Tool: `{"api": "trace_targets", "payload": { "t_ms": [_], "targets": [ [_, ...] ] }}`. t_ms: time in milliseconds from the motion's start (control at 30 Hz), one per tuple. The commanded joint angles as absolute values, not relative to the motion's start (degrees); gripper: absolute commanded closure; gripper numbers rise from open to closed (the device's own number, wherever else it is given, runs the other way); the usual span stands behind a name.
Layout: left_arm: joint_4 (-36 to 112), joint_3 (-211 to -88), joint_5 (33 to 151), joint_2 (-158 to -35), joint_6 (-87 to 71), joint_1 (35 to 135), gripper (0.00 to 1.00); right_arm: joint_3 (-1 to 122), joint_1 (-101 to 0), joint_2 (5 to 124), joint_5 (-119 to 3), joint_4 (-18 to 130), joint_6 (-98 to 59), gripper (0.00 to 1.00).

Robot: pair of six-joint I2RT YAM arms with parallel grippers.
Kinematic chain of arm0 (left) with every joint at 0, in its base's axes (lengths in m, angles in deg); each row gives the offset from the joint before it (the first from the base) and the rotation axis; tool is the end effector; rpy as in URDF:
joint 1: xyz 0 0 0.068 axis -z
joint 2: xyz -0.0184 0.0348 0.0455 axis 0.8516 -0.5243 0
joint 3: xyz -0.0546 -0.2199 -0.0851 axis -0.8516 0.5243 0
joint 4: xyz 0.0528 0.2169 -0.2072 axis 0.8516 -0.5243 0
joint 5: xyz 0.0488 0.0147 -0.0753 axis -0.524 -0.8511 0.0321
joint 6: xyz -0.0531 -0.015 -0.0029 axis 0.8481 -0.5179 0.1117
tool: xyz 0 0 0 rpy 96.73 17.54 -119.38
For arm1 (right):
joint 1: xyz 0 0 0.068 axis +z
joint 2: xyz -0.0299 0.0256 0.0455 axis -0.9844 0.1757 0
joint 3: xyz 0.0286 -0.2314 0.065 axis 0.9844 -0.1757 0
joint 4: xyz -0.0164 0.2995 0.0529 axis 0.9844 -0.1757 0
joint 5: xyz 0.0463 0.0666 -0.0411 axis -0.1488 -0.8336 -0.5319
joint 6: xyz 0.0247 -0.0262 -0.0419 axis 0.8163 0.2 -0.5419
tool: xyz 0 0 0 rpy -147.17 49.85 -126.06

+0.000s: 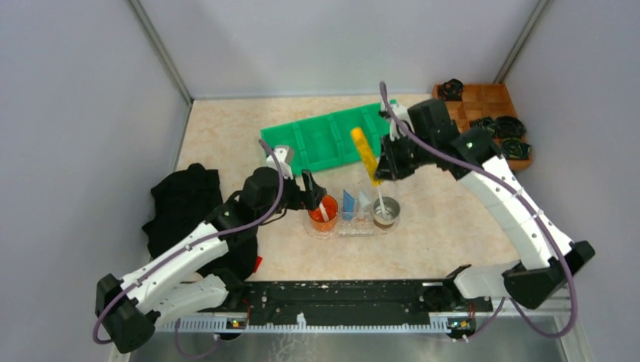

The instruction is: Prepare toiletry sets of a toothbrush and toothpaste on the tray

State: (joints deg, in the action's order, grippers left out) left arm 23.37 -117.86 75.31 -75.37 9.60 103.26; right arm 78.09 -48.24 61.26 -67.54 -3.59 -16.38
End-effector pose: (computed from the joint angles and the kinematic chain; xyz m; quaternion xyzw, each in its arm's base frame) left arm 0.2020 -0.1935 0.2428 0.0782 0.8430 -0.2693 0.4591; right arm 0.2600 0.1733 0.3981 -0.2300 0.8845 0.2648 0.3076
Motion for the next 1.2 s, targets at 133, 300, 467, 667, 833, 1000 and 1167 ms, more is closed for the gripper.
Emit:
{"api": "trace_targets", "payload": {
  "t_ms": [133, 300, 467, 667, 833, 1000, 1167],
  "targets": [
    [27.2, -136.1, 75.1, -80.7, 4.4, 103.2, 0.06, 61.6, -39.9, 47.6, -70.9, -1.0, -12.6, 1.00],
    [28.8, -140.8, 77.5, -84.8, 4.5, 103.2, 0.06, 59.0, -37.4, 42.4, -72.1, -2.1, -10.5, 1.00],
    [31.0, -140.0, 81.6, -87.4, 4.6, 103.2, 0.10, 58.2, -36.8, 39.8, -74.6, -1.6, -9.2, 1.00],
    [31.9, -139.8, 84.2, -89.6, 4.7, 103.3, 0.13, 55.7, -34.3, 40.8, -75.4, 1.9, -8.2, 1.00],
    [31.6, -140.8, 85.4, -90.2, 4.1, 103.3, 0.13, 54.6, -31.3, 42.9, -74.6, 4.3, -7.5, 1.00],
    [31.0, -140.6, 87.7, -90.3, 4.3, 103.4, 0.15, 55.1, -29.9, 45.4, -73.8, 5.6, -7.7, 1.00],
    [30.6, -137.2, 90.1, -88.7, 5.3, 103.5, 0.19, 58.1, -29.9, 47.3, -72.4, 5.5, -8.3, 1.00]
  ]
}}
